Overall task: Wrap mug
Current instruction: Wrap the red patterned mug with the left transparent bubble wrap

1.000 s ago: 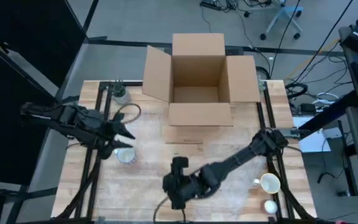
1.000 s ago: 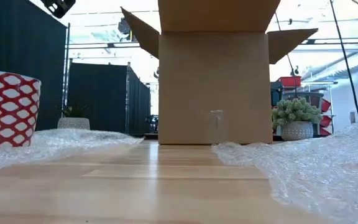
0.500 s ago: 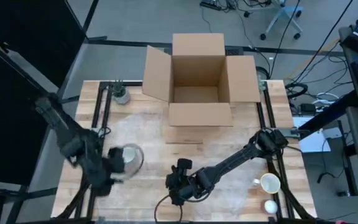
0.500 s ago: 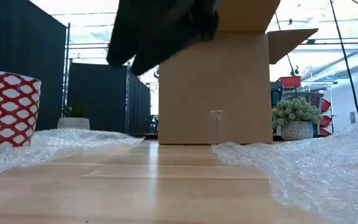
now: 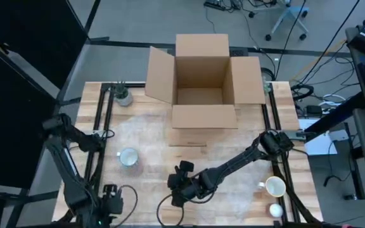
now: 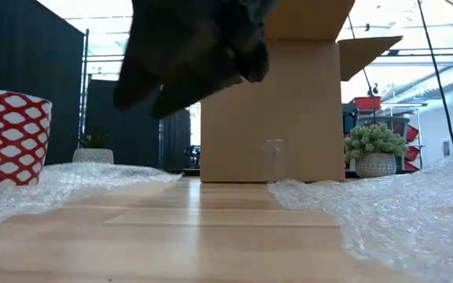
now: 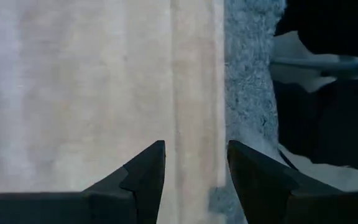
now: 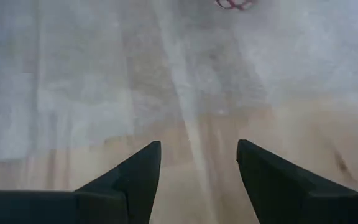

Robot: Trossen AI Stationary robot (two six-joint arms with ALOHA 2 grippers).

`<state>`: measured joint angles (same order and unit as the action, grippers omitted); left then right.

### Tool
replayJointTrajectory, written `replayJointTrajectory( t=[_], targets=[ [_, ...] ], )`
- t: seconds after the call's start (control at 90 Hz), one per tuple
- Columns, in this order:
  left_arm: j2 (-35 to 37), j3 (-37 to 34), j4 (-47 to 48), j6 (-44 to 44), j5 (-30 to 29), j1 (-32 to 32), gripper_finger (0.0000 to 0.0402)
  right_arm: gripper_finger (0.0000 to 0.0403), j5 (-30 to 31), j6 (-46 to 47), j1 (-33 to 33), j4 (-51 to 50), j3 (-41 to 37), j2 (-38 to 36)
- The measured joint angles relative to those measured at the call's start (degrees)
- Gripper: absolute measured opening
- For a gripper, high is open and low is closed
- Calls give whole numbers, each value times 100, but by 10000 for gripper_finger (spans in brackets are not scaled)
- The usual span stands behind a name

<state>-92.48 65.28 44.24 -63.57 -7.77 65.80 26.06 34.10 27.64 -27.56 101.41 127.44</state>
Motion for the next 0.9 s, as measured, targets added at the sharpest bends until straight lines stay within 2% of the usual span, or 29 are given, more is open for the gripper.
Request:
replayJointTrajectory(
  t=[0.3,0.656,0.778,0.9],
  targets=[
    [-664,0,-165,285,-62,-2,162,196,974,953,269,38,0,0],
    [-1564,31,-818,244,-322,-5,157,196,1516,1371,333,38,0,0],
    [-1771,43,-764,182,-404,-5,115,196,1580,1503,315,37,0,0],
    [-1748,71,-698,-34,-455,-7,30,196,1596,1647,376,35,0,0]
  ],
)
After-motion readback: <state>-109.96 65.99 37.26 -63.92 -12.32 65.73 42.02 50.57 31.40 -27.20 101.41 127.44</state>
